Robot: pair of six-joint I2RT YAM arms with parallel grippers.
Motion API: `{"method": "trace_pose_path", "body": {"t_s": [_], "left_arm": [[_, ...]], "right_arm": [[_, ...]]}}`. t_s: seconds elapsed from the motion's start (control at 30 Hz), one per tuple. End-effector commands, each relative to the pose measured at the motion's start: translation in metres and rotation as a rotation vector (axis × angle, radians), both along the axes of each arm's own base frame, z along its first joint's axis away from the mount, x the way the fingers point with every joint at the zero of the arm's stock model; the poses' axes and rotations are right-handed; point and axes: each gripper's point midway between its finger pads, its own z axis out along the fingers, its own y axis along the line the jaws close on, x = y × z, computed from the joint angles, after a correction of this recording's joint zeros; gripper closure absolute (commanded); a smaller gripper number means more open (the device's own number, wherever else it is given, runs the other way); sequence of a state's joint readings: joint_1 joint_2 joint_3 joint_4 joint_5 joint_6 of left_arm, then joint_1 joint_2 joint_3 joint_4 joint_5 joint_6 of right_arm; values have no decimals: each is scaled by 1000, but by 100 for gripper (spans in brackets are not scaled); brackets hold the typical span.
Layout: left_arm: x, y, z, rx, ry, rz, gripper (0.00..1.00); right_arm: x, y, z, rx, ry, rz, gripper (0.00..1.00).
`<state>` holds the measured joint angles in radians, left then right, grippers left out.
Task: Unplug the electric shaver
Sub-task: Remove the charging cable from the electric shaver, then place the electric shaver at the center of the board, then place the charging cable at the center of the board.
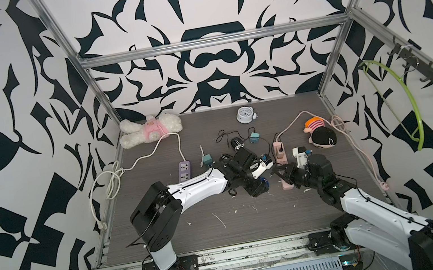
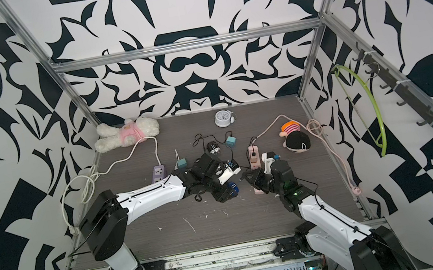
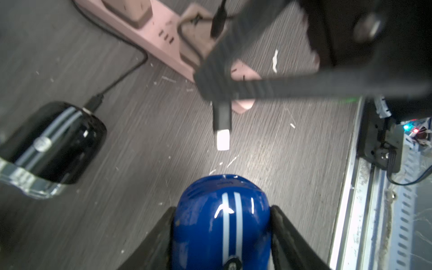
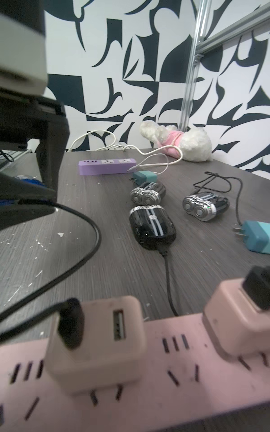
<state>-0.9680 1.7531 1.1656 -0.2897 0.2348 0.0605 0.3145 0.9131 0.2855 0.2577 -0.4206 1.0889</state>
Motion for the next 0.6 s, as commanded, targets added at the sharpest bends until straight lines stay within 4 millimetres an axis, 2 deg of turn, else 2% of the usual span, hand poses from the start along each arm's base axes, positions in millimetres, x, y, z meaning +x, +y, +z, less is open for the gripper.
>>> {"method": "trace_pose_path", "body": {"t_s": [0.0, 0.17, 0.3, 0.43, 0.57], "left_arm": [[-6, 5, 9, -17, 14, 12, 54], [-2, 14, 3, 14, -3, 51, 53], [13, 25, -11, 49, 6, 142, 50], [27, 42, -29, 79, 47, 251, 51], [40, 63, -44, 147, 46, 353, 51]], "right_arm": [[10, -5, 11, 16, -57, -39, 100], [11, -5, 8, 1, -45, -26, 100], [-2, -6, -12, -122, 17, 49, 100], [-15, -10, -26, -220, 67, 111, 100], [-19, -15, -31, -270, 82, 124, 100]]}}
